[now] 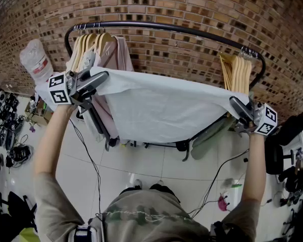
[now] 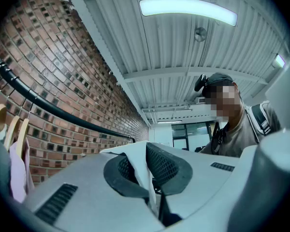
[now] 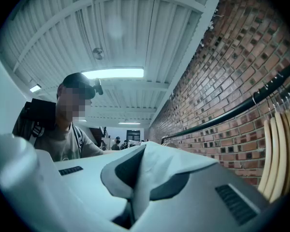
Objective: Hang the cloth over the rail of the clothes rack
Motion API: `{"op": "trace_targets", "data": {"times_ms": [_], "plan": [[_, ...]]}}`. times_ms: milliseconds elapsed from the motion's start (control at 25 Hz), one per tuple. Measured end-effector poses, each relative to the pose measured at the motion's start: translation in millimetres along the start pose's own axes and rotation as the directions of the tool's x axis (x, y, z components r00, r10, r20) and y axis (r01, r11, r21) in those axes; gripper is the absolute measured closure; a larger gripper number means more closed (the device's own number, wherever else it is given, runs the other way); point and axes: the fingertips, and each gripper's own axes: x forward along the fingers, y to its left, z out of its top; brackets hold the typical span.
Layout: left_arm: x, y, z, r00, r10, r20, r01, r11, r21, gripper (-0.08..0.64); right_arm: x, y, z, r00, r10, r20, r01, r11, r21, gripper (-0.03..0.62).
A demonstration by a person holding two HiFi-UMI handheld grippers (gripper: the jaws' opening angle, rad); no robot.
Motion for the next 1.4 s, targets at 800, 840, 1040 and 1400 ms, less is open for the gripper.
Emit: {"op": "trace_targets", "data": {"times_ms": [800, 840, 1040, 1400], "plan": [[27.7, 94.7, 133.7, 0.992, 0.013, 0.123, -0.027, 0.994, 0.11, 0.552, 64.0, -90.2, 165.4, 0.996, 0.031, 0.078, -0.017, 0.984, -0.176, 0.581], [30.9, 100.1, 143.6, 0.992, 0.014, 0.129, -0.029, 0.992, 0.12, 0.552, 67.6, -95.0, 174.8, 0.996, 0.028, 0.081, -0.012, 0.982, -0.188, 0.581], [44.4, 117.7, 181.9, 0.993, 0.022, 0.12, -0.041, 0.987, 0.157, 0.552, 75.9, -115.1, 211.5, 0.994, 0.043, 0.104, -0.023, 0.983, -0.185, 0.581], [73.5, 144.2, 252.1, 0.983, 0.096, 0.158, -0.132, 0.963, 0.234, 0.552, 89.1, -152.0, 269.9, 0.988, -0.028, 0.153, 0.063, 0.971, -0.229, 0.581]]}}
